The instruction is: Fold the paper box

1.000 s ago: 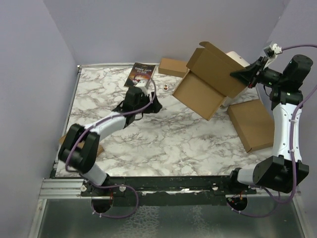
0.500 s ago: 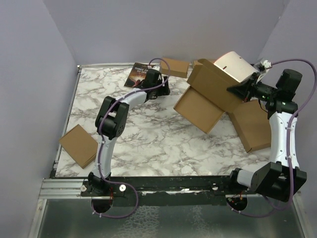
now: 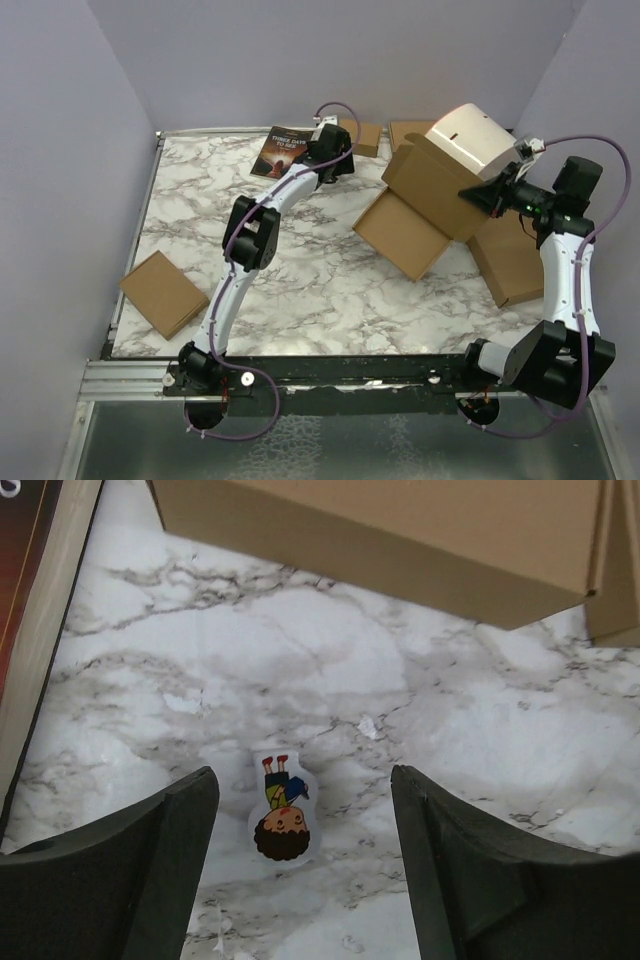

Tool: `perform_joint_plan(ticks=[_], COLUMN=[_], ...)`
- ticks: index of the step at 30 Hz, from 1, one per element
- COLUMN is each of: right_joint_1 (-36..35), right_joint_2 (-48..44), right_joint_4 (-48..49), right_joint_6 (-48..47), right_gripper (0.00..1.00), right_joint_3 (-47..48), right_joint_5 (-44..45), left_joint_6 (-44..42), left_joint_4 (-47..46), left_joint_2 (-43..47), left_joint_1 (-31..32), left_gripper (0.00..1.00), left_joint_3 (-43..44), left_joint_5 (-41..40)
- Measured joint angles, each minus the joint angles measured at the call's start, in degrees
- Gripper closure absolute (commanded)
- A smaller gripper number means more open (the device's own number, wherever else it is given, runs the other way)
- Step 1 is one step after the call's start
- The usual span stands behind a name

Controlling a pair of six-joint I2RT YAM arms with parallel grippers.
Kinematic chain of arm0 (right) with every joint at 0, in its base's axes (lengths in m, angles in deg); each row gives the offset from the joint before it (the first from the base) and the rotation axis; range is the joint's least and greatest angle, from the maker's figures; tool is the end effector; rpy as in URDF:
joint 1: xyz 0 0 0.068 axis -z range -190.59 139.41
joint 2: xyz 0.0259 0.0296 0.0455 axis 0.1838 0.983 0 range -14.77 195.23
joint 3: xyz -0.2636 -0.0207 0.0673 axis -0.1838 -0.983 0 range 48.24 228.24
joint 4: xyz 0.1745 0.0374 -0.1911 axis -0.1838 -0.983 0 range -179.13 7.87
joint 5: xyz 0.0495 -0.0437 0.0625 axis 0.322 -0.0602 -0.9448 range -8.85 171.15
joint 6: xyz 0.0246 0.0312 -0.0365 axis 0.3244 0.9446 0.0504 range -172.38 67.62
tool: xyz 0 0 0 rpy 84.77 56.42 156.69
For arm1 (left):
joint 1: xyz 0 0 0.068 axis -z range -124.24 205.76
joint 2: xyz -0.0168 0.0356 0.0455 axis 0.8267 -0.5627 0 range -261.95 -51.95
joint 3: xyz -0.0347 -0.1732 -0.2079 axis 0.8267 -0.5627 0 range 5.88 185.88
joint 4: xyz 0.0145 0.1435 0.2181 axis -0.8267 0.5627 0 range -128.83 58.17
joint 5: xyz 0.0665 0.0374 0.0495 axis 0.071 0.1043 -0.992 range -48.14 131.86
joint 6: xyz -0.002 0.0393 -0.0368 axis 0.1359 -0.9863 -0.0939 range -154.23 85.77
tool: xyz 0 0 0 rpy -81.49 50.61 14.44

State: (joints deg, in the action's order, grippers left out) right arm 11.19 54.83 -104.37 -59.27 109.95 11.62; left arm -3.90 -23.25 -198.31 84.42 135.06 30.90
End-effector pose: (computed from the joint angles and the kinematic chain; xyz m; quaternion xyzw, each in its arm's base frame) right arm 0.2480 -0.0631 0.3433 -0.1899 0.7427 0.3773 0.5195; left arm 0.5150 -0.2738 0.1858 -0.0584 0.8730 -0.1618 0.4563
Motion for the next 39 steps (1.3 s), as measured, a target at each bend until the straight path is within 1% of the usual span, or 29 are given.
perform_joint_plan(ticks=[2, 6, 12, 13, 16, 19, 23, 25, 29, 33, 36, 39], right_joint_1=[0.24, 0.55, 0.85, 0.85, 0.85, 0.85, 0.85, 0.85, 0.85, 0.74, -0.37, -3.98], right_joint_2=[-0.17, -0.31, -0.31, -0.31, -0.37, -0.52, -0.57, -0.57, -0.15, 1.4, 3.43, 6.36], right_joint_4=[0.63, 1.84, 3.28, 3.41, 3.87, 4.17, 4.46, 4.63, 4.72, 4.92, 4.5, 3.87], right_joint_6=[0.39, 1.05, 2.12, 2.19, 2.36, 2.4, 2.38, 2.34, 1.44, 0.42, -1.4, -3.98], right_gripper=[0.99, 0.99, 0.99, 0.99, 0.99, 0.99, 0.99, 0.99, 0.99, 0.99, 0.99, 0.99], right_joint_3=[-0.37, -1.05, -2.16, -2.32, -2.71, -2.86, -2.91, -3.13, -3.67, -4.85, -5.38, -5.38], right_joint_5=[-0.02, -0.2, -0.52, -0.55, -0.66, -0.76, -0.9, -1.25, -2.49, -4.2, -4.63, -4.48], left_joint_6=[-0.02, -0.46, -1.95, -2.16, -2.58, -2.91, -3.13, -3.34, -4.02, -4.09, -3.89, -3.1], left_joint_4=[1.88, 4.63, 7.69, 8.13, 9.07, 9.46, 8.48, 7.45, 4.96, -0.28, -4.09, -9.46], left_joint_2=[-0.42, -1.44, -3.96, -4.28, -4.61, -4.61, -3.74, -0.98, 8.24, 22.77, 33.18, 45.27], left_joint_1=[0.37, 0.9, 1.81, 2.01, 2.38, 2.54, 2.6, 2.6, 2.6, 2.51, 2.49, 2.49], left_gripper=[0.32, 0.43, 0.53, 0.56, 0.75, 0.89, 0.95, 0.95, 0.96, 0.96, 0.96, 0.96], left_joint_3=[0.02, 0.15, 4.15, 4.68, 5.31, 5.38, 3.61, -1.07, -15.19, -32.39, -41.75, -53.31], left_joint_5=[-1.57, -3.89, -7.06, -7.5, -8.09, -8.61, -9.42, -9.92, -10.8, -10.95, -10.88, -9.75])
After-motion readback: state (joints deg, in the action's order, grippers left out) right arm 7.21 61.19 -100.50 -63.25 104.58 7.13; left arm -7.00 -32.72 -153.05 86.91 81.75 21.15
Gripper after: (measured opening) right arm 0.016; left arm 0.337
